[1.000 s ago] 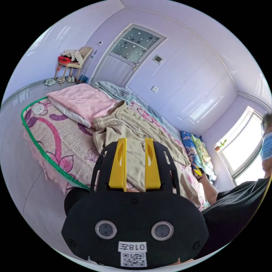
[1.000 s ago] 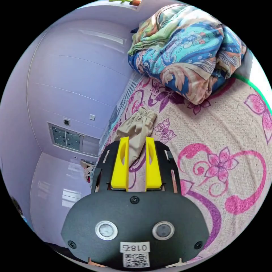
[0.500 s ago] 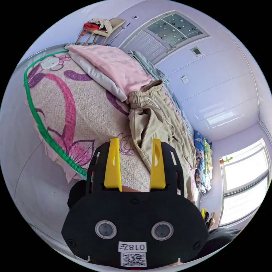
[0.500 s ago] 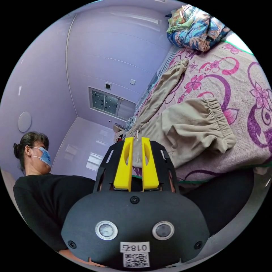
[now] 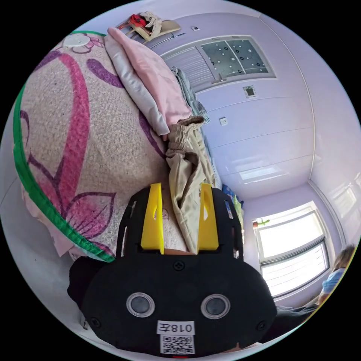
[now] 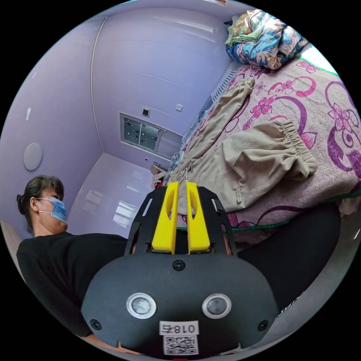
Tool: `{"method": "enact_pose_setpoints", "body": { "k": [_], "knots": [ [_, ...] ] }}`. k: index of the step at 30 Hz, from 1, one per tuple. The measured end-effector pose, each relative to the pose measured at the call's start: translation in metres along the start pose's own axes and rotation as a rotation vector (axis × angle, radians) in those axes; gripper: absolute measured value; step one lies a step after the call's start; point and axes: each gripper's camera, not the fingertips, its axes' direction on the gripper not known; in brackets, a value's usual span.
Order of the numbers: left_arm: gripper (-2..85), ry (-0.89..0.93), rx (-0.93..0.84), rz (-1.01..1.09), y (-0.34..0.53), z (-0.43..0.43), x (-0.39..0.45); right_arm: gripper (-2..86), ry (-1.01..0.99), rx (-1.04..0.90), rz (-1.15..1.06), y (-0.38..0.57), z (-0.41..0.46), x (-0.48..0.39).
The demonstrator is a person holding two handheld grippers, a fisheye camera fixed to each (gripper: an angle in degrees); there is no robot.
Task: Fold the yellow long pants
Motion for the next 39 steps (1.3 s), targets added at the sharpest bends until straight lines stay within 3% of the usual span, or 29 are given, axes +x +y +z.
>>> {"method": "enact_pose_setpoints", "body": {
  "k": [7,9,10,16,20,27,32,39],
  "knots": [
    [12.5,-0.066,-0.065,0.114,-0.006,0.022,0.021,4.1,0.023,0.009,-0.010,0.010,0.009,-0.003],
    [0.5,-0.129,-0.110,0.157,-0.009,0.032,0.035,4.9,0.023,-0.009,0.026,0.013,0.020,0.004],
    [0.1,-0.150,-0.093,0.157,-0.008,0.030,0.039,5.7,0.036,-0.028,0.057,0.014,0.028,0.009],
    [-0.9,-0.034,-0.029,0.211,0.001,0.008,0.064,8.4,0.329,-0.090,0.191,0.025,0.057,0.024],
    [-0.9,0.025,-0.051,0.223,0.003,0.000,0.076,10.5,0.484,-0.013,0.214,0.016,0.052,0.041],
    [-0.9,0.072,-0.066,0.252,0.005,-0.015,0.094,11.9,0.388,-0.002,0.256,-0.013,0.071,0.072],
    [-0.9,0.075,-0.062,0.267,0.002,-0.026,0.106,1.2,0.348,0.109,0.306,-0.031,0.069,0.077],
    [-1.0,0.120,-0.048,0.377,0.028,-0.067,0.140,-0.3,0.311,0.184,0.052,-0.069,0.034,-0.002]
  ]
}}
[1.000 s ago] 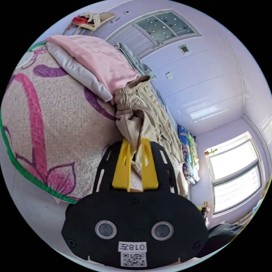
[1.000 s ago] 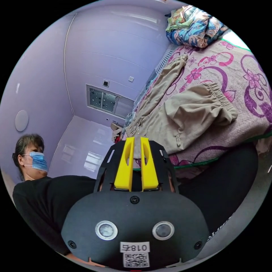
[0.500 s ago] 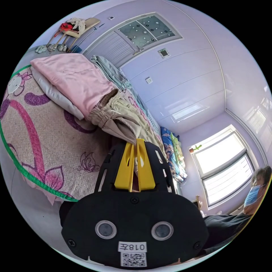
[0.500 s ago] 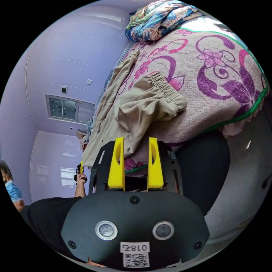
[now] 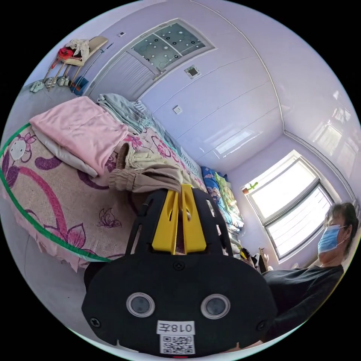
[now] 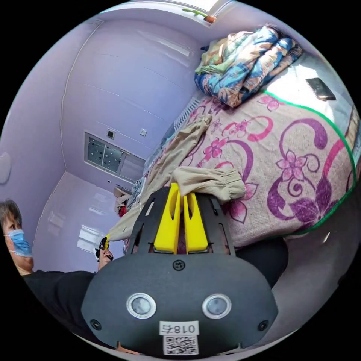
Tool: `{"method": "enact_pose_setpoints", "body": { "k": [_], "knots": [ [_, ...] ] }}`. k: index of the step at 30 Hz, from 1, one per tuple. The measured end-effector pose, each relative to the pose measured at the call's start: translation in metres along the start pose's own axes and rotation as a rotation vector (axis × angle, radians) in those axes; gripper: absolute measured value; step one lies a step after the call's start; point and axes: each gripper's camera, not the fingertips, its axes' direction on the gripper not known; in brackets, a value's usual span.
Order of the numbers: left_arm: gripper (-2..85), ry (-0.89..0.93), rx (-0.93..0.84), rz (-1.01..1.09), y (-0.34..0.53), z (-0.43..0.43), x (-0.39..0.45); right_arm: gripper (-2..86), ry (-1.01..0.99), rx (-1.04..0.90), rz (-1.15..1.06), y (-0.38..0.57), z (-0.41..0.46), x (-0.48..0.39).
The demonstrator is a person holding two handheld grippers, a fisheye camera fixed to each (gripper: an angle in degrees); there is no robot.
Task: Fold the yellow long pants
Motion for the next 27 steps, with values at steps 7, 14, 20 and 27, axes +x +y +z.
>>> {"method": "enact_pose_setpoints", "body": {
  "k": [7,14,20,27],
  "knots": [
    [-1.0,-0.009,-0.049,-0.066,0.068,-0.037,0.017,-0.4,-0.030,0.008,0.002,0.000,-0.060,-0.010],
    [-0.9,-0.011,-0.142,-0.226,0.121,-0.053,0.020,-0.4,-0.001,0.063,0.047,-0.008,-0.101,-0.025],
    [-0.9,0.070,-0.068,-0.332,0.093,-0.015,-0.012,-0.4,-0.007,0.040,0.005,-0.093,-0.037,-0.058],
    [-0.9,0.159,0.083,-0.322,-0.015,0.043,-0.042,-0.4,-0.046,0.064,-0.023,-0.224,0.092,-0.121]
  ]
}}
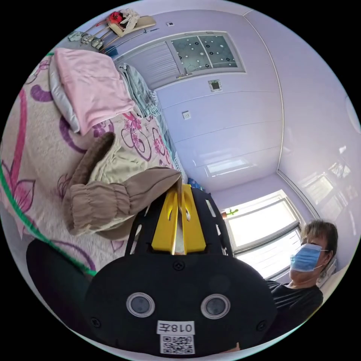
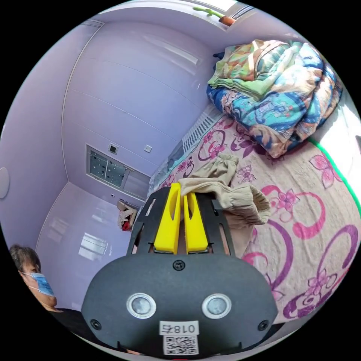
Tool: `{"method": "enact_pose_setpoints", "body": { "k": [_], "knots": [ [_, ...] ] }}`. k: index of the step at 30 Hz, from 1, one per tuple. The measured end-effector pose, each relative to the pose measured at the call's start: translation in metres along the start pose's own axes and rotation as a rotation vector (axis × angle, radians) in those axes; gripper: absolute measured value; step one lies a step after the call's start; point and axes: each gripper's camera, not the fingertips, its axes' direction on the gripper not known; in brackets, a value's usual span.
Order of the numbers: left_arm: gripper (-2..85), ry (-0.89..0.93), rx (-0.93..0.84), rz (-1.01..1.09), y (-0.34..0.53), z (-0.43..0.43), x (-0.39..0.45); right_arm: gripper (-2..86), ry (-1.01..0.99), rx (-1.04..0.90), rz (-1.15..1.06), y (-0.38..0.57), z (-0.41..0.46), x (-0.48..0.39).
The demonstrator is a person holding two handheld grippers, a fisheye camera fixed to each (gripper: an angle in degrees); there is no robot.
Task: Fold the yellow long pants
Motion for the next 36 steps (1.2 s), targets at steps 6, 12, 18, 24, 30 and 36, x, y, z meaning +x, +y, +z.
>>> {"method": "enact_pose_setpoints", "body": {
  "k": [6,12,18,24,30,36],
  "knots": [
    [-0.9,-0.042,0.118,-0.150,-0.069,0.048,-0.057,-0.2,0.108,-0.078,0.025,-0.094,0.181,-0.030],
    [-0.5,-0.068,0.159,-0.298,-0.088,0.049,-0.102,0.5,0.190,-0.167,0.133,-0.130,0.285,-0.033],
    [8.6,0.007,0.168,-0.348,-0.098,0.036,-0.130,8.8,0.214,-0.300,0.090,-0.170,0.352,-0.049],
    [13.3,0.224,0.018,-0.158,-0.096,0.020,-0.104,13.7,-0.069,-0.355,0.139,-0.180,0.370,-0.051],
    [11.8,0.269,0.184,-0.304,-0.080,-0.010,-0.139,6.6,-0.096,-0.195,0.257,-0.172,0.332,-0.035],
    [10.7,0.289,0.021,-0.217,-0.067,-0.001,-0.119,9.0,0.133,-0.513,-0.014,-0.160,0.348,-0.069]
  ]
}}
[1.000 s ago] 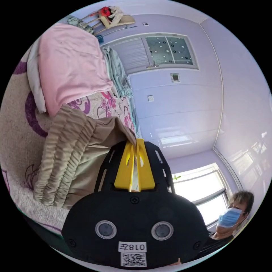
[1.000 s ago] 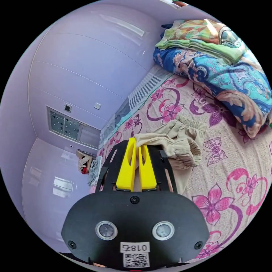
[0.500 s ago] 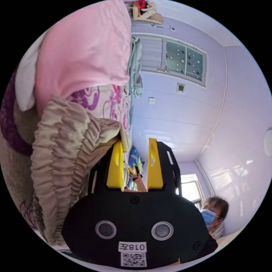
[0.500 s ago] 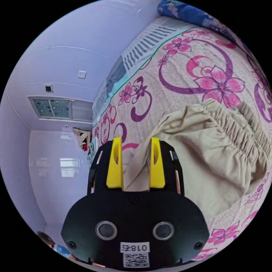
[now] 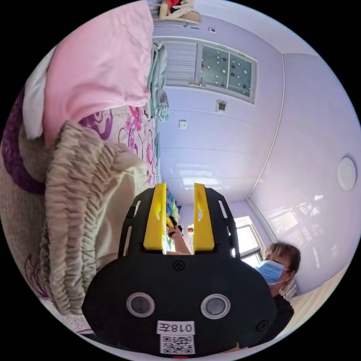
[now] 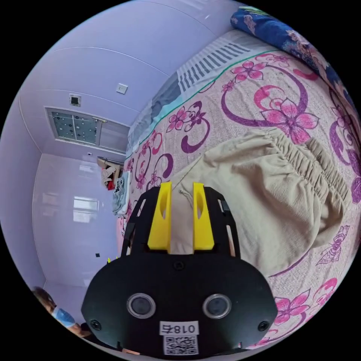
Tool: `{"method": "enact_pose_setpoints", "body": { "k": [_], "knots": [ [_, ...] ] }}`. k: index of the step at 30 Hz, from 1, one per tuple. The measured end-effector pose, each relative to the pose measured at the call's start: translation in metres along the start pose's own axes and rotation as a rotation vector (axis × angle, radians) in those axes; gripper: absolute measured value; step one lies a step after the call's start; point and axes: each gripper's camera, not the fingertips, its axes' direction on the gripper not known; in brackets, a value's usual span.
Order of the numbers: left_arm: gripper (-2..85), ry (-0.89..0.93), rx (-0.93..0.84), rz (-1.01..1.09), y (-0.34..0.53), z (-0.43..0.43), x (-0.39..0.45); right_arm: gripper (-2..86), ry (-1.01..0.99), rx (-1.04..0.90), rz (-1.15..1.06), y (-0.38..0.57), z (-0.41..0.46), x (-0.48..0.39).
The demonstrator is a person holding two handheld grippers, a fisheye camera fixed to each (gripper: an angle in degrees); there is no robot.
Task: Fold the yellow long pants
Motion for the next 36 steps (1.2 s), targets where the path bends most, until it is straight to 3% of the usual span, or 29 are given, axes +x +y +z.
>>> {"method": "enact_pose_setpoints", "body": {
  "k": [5,8,11,15,21,25,30,36],
  "knots": [
    [9.7,0.057,-0.149,0.245,0.032,0.010,0.051,9.3,-0.287,0.094,-0.133,0.071,-0.032,-0.001],
    [9.2,0.057,-0.244,0.393,0.073,0.013,0.077,9.0,-0.400,-0.020,-0.289,0.145,-0.031,-0.004],
    [9.4,-0.176,-0.196,0.479,0.115,-0.008,0.088,9.1,-0.516,-0.199,-0.415,0.238,-0.013,-0.010],
    [11.4,-0.585,0.048,0.482,0.168,-0.059,0.087,10.6,-0.354,-0.309,-0.535,0.344,0.018,-0.036],
    [16.1,-0.827,0.088,0.404,0.200,-0.064,0.063,12.6,0.000,-0.228,-0.684,0.427,0.077,-0.101],
    [17.9,-0.880,0.054,0.420,0.202,-0.045,0.054,13.7,0.213,-0.263,-0.667,0.442,0.121,-0.126],
    [18.3,-0.919,0.024,0.484,0.199,-0.021,0.051,12.8,0.228,-0.251,-0.653,0.454,0.142,-0.145],
    [18.3,-0.996,-0.067,0.563,0.192,0.007,0.048,2.8,0.312,-0.194,-0.673,0.456,0.153,-0.158]
  ]
}}
